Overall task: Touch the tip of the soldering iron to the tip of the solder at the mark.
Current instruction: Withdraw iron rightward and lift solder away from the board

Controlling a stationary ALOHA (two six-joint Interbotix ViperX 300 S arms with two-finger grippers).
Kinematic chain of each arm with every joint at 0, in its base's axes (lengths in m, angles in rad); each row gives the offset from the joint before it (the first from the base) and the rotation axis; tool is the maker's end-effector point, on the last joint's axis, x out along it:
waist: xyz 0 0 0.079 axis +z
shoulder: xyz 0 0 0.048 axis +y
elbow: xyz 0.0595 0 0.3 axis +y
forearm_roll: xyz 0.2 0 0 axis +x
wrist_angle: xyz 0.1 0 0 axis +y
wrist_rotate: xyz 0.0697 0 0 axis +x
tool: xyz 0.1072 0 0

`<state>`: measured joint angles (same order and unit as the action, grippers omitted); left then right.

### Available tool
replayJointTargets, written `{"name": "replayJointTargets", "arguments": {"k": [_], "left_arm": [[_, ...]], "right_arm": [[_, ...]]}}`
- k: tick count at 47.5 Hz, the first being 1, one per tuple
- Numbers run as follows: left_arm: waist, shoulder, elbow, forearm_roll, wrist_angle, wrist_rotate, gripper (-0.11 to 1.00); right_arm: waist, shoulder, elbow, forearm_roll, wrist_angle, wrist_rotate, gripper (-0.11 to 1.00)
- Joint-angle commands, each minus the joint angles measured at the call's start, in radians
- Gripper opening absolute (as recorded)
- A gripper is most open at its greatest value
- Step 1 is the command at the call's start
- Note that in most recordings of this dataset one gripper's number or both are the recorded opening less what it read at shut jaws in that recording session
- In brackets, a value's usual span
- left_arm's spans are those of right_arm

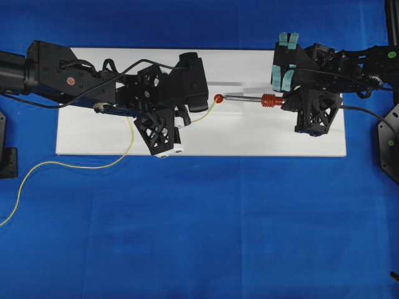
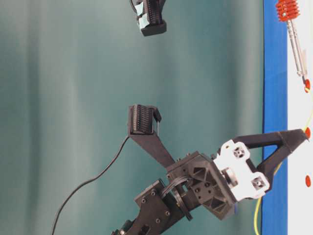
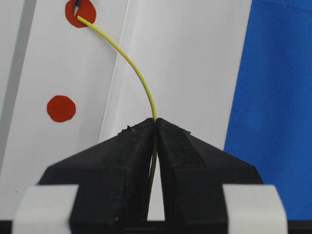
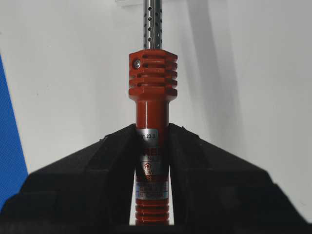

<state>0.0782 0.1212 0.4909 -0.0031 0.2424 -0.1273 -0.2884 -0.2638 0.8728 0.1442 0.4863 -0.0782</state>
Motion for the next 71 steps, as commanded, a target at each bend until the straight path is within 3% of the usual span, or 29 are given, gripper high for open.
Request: {"name": "replayJointTargets", "arguments": {"k": [1, 31, 51, 71], "left_arm": [[-0.002, -0.017, -0.017, 0.002, -0.003, 0.000, 0.03], [-0.002, -0.037, -0.012, 0.002, 0.002, 0.006, 0.03], [-0.005, -0.250, 0.127, 0.002, -0.006, 0.000, 0.03], [-0.005, -0.291, 0.190, 0.002, -0.048, 0.002, 0.03]], "right_arm": [[-0.003, -0.006, -0.026, -0.002, -0.003, 0.002, 0.06], [-0.002, -0.006, -0.026, 0.000, -0.003, 0.002, 0.06], [-0.003, -0.006, -0.025, -0.002, -0.003, 0.002, 0.06], [-0.003, -0.026, -0.017, 0.000, 0.000, 0.002, 0.06]]}}
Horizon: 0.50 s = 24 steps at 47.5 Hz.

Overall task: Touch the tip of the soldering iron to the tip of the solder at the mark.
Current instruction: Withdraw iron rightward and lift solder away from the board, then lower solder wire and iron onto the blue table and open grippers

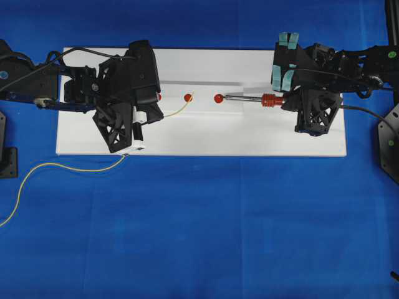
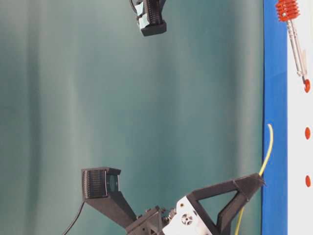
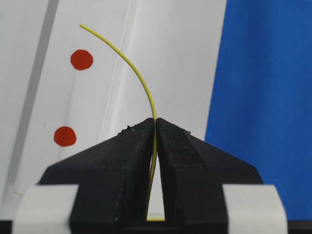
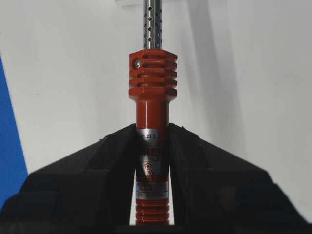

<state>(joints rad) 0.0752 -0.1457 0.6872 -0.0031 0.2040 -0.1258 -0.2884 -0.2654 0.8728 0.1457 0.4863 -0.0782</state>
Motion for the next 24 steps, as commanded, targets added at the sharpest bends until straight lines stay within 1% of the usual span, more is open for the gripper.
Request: {"name": "replayJointTargets", "arguments": {"k": [1, 8, 16, 24], "left_arm": [[-0.003, -0.026, -0.005, 0.002, -0.009, -0.002, 0.03], [-0.003, -0.046, 0.021, 0.002, -0.011, -0.002, 0.03], [-0.003, -0.072, 0.058, 0.002, -0.048, -0.002, 0.03], [-0.003, -0.091, 0.083, 0.002, -0.067, -0.002, 0.03]], "right_arm": [[-0.002, -0.032, -0.015, -0.003, 0.002, 0.000, 0.06], [-0.003, -0.123, 0.020, -0.003, -0.003, 0.002, 0.06], [-0.003, -0.258, 0.086, -0.003, -0.026, 0.005, 0.06], [-0.003, -0.357, 0.140, -0.003, -0.054, 0.046, 0.06]]}}
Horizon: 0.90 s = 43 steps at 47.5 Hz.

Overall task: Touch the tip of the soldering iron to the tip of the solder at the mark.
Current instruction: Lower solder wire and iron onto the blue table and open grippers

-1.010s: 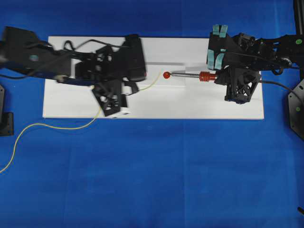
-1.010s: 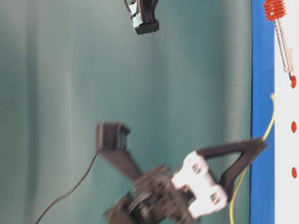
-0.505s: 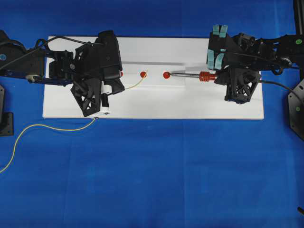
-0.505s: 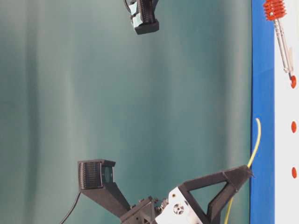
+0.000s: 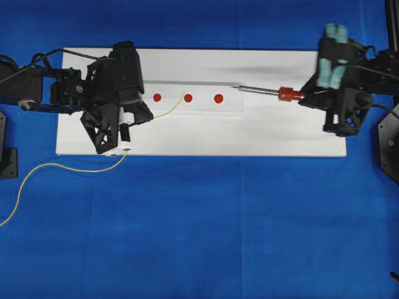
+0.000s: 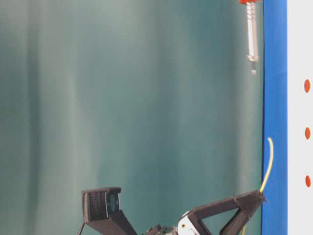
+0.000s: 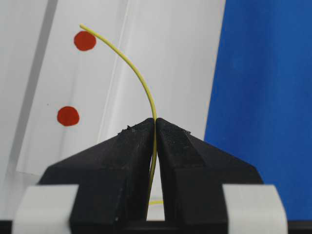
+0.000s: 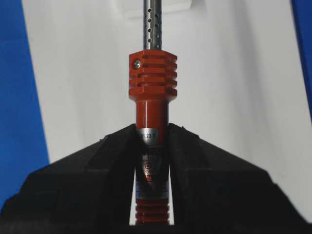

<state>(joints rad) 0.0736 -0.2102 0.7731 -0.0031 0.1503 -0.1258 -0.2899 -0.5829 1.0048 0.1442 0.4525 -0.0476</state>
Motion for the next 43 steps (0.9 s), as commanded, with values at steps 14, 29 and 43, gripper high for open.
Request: {"name": "replayJointTargets", "arguments": {"k": [14, 29, 43], "left_arm": [[-0.002, -0.037, 0.009, 0.002, -0.034, -0.002, 0.03], [-0.150, -0.104, 0.094, 0.000, -0.118, -0.003, 0.03], [-0.454, -0.147, 0.204, -0.005, -0.298, -0.009, 0.03]], "right_arm": [[-0.002, -0.029, 0.028, 0.005, -0.075, 0.051, 0.06], [0.221, -0.029, 0.023, 0.032, -0.183, 0.179, 0.06], [0.503, 0.080, -0.003, 0.032, -0.345, 0.236, 0.06]]}}
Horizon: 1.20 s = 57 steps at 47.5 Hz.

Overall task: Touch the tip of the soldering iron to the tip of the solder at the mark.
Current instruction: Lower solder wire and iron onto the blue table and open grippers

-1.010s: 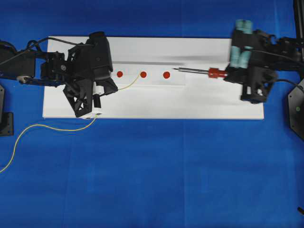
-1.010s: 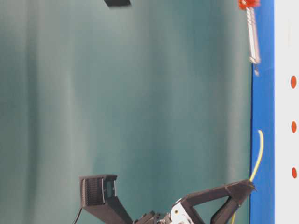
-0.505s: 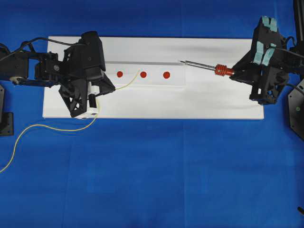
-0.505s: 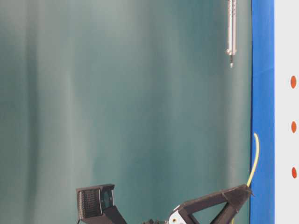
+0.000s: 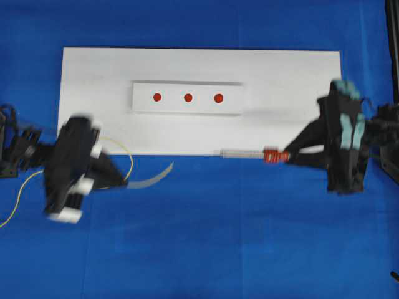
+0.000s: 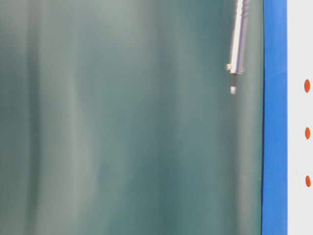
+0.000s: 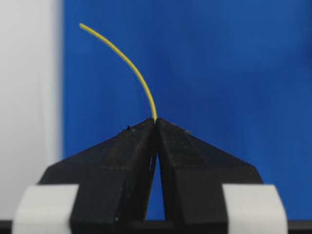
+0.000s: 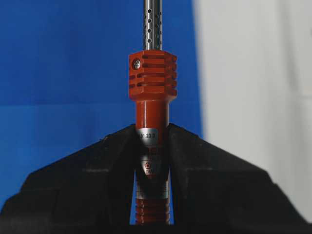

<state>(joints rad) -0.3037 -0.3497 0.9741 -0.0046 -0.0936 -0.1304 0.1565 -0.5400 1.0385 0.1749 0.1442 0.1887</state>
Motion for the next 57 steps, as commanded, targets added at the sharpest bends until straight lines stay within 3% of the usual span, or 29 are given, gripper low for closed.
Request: {"name": "replayJointTargets", "arguments": {"k": [1, 5, 11, 28, 38, 57], "left_arm": [[-0.098, -0.005, 0.006, -0.003, -0.064, -0.008, 0.03], [-0.181, 0.028, 0.017, -0.003, -0.106, -0.018, 0.03], [-0.239, 0.100, 0.017, -0.003, -0.138, -0.018, 0.03], [-0.244, 0.314, 0.006, 0.000, -0.241, -0.020, 0.03], [-0.242, 0.344, 0.000, -0.002, -0.250, -0.011, 0.03], [-0.241, 0.351, -0.021, 0.000, -0.235, -0.011, 0.03]], "right_arm": [[0.072, 0.052, -0.043, 0.003, -0.043, 0.000, 0.06], [0.129, 0.130, -0.072, 0.003, -0.069, 0.000, 0.06], [0.186, 0.258, -0.109, 0.005, -0.117, 0.002, 0.06], [0.281, 0.552, -0.120, 0.074, -0.377, 0.005, 0.06], [0.299, 0.607, -0.123, 0.138, -0.420, 0.005, 0.06], [0.304, 0.620, -0.144, 0.147, -0.364, 0.005, 0.08]]}}
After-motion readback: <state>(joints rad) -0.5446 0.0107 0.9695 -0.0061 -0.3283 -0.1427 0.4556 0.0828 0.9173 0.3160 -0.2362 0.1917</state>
